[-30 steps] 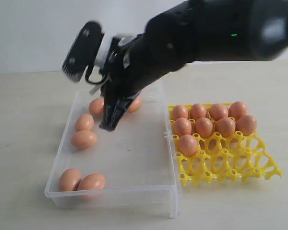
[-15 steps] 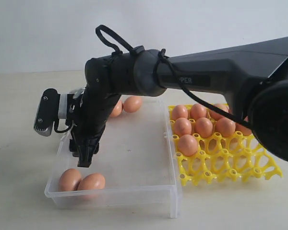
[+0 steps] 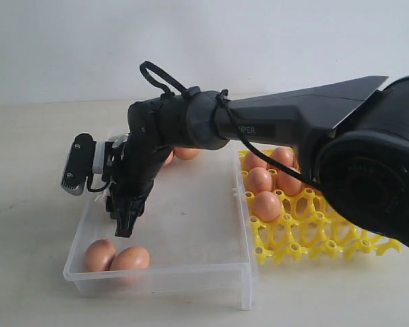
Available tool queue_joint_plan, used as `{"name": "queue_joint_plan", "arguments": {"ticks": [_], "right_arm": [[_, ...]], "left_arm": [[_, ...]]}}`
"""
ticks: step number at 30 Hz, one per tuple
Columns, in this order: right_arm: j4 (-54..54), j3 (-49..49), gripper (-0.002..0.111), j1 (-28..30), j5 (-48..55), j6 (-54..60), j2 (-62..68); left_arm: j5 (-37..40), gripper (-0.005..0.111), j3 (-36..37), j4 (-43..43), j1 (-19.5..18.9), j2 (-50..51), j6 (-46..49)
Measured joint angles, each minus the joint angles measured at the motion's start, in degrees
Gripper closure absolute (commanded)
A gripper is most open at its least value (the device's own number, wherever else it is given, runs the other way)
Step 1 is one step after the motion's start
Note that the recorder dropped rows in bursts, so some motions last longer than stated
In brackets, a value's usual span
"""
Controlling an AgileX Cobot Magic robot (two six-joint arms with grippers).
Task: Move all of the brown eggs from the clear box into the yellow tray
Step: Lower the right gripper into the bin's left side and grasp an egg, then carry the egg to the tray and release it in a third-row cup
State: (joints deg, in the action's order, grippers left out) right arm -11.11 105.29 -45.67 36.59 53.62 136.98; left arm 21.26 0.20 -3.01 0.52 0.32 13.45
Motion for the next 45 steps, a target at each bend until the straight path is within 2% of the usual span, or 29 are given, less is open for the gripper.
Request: {"name": "queue_joint_plan", "arguments": {"ticks": [6, 10, 16, 20, 27, 34, 45], "right_arm": [[-1.41, -1.62, 0.108, 0.90, -1.00, -2.89, -2.98], [-2.05, -9.60, 0.108, 2.44, -12.03, -9.90, -11.01], [-1.81, -34.14, 0.108, 7.11, -36.19, -24.32, -27.99], [2.18, -51.72, 0.108, 11.61, -49.45, -36.96, -38.14], [8.21, -70.68, 0.108, 18.24, -60.42, -47.61, -47.81], [14.05, -77.89, 0.108, 22.64, -64.05, -51.73, -48.49], [16.90, -79.53, 0.108, 24.42, -66.41, -53.98, -43.23]], "left_arm": [[0.00, 0.107, 0.00, 0.00, 0.00, 0.00, 0.00], [0.00, 0.107, 0.00, 0.15, 0.00, 0.00, 0.00], [0.00, 0.107, 0.00, 0.15, 0.00, 0.00, 0.00], [0.00, 0.107, 0.00, 0.15, 0.00, 0.00, 0.00], [0.00, 0.107, 0.00, 0.15, 0.00, 0.00, 0.00], [0.00, 0.107, 0.00, 0.15, 0.00, 0.00, 0.00], [0.00, 0.107, 0.00, 0.15, 0.00, 0.00, 0.00]]}}
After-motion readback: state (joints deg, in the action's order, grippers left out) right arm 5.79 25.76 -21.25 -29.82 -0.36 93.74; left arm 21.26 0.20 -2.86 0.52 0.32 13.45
